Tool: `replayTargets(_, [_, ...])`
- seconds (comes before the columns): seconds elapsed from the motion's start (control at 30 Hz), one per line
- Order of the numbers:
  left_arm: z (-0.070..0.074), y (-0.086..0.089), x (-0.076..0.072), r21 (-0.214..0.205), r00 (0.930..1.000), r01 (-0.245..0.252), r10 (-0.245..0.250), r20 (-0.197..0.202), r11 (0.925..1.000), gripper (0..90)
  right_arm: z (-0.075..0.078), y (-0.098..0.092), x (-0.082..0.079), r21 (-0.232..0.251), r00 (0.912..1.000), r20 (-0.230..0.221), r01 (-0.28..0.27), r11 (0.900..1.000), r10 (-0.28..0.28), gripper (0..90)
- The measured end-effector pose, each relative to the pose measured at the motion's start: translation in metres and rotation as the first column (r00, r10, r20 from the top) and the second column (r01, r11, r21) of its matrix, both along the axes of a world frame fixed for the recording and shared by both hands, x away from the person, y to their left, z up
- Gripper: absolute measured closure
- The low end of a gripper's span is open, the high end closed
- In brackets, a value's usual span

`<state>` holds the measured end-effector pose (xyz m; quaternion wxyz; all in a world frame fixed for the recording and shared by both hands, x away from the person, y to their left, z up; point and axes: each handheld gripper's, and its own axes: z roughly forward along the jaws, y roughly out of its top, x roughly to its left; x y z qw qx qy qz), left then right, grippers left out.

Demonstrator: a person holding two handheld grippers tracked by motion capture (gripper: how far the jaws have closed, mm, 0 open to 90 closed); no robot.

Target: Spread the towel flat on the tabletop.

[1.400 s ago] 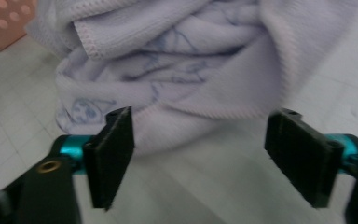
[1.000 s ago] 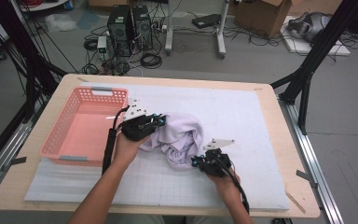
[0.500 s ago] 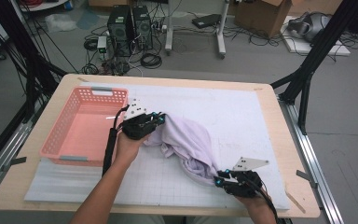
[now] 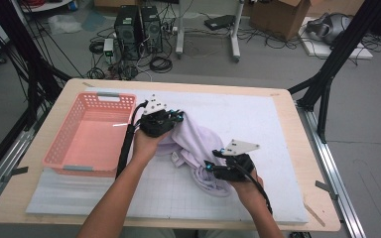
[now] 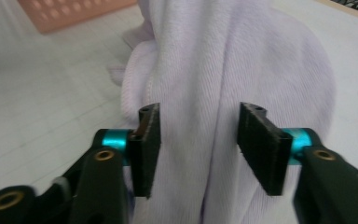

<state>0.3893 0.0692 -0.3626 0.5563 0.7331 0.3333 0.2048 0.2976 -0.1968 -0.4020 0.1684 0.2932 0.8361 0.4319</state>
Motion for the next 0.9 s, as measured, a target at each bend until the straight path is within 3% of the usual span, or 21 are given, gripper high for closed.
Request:
replayTargets(0.07, [-0.002,-0.002,0.005,-0.009,0.9999,-0.009,0.009,-0.008,0.9999,85.2,0.004,0.006,0.009,-0.013,0.9998,0.003,-0.02,0.9997,0.02,77.7])
replayTargets(0.1, [-0.003,-0.002,0.008,-0.004,0.9998,-0.011,0.011,-0.018,0.9999,85.1,0.006,0.008,0.012,-0.034,0.9997,0.013,-0.02,0.9992,0.02,81.1])
replayTargets(0.2, [-0.008,-0.003,0.015,-0.011,0.9989,-0.022,0.021,-0.043,0.9997,82.6,0.013,0.003,0.025,-0.05,0.9987,0.026,0.044,0.9977,-0.043,83.6])
replayTargets(0.3, [-0.012,-0.004,0.018,-0.026,0.9957,-0.043,0.041,-0.083,0.9987,56.6,0.021,-0.013,0.037,-0.029,0.9872,0.035,0.157,0.9872,-0.156,83.7])
replayTargets(0.4, [-0.013,-0.006,0.017,-0.008,0.9951,-0.032,0.031,-0.094,0.9995,46.9,0.024,-0.033,0.051,-0.043,0.9584,0.03,0.285,0.9576,-0.284,83.6])
replayTargets(0.53, [-0.013,-0.006,0.011,-0.015,0.9963,-0.01,0.009,-0.086,0.9998,44.7,0.017,-0.055,0.072,-0.128,0.9035,0.016,0.427,0.8953,-0.428,83.6])
replayTargets(0.6, [-0.015,-0.006,0.008,0.022,0.9957,0.022,-0.02,-0.091,0.9995,44.6,0.013,-0.066,0.08,-0.144,0.8713,-0.004,0.485,0.8625,-0.491,83.6])
replayTargets(0.67, [-0.018,-0.006,0.006,0.062,0.9943,0.044,-0.038,-0.1,0.9971,43.7,0.009,-0.075,0.084,-0.14,0.8459,-0.036,0.523,0.8409,-0.532,82.4])
replayTargets(0.7, [-0.021,-0.005,0.004,0.059,0.9948,0.042,-0.036,-0.095,0.9974,44.0,0.008,-0.079,0.085,-0.127,0.8382,-0.058,0.533,0.8368,-0.542,80.8])
replayTargets(0.77, [-0.027,-0.002,0.001,0.055,0.9939,0.043,-0.037,-0.104,0.9975,44.2,0.007,-0.084,0.082,-0.097,0.8358,-0.063,0.539,0.8368,-0.545,70.5])
replayTargets(0.9, [-0.048,0.001,0.001,0.092,0.9822,0.044,-0.026,-0.186,0.9948,40.2,0.01,-0.092,0.066,-0.03,0.853,-0.033,0.52,0.8537,-0.521,58.3])
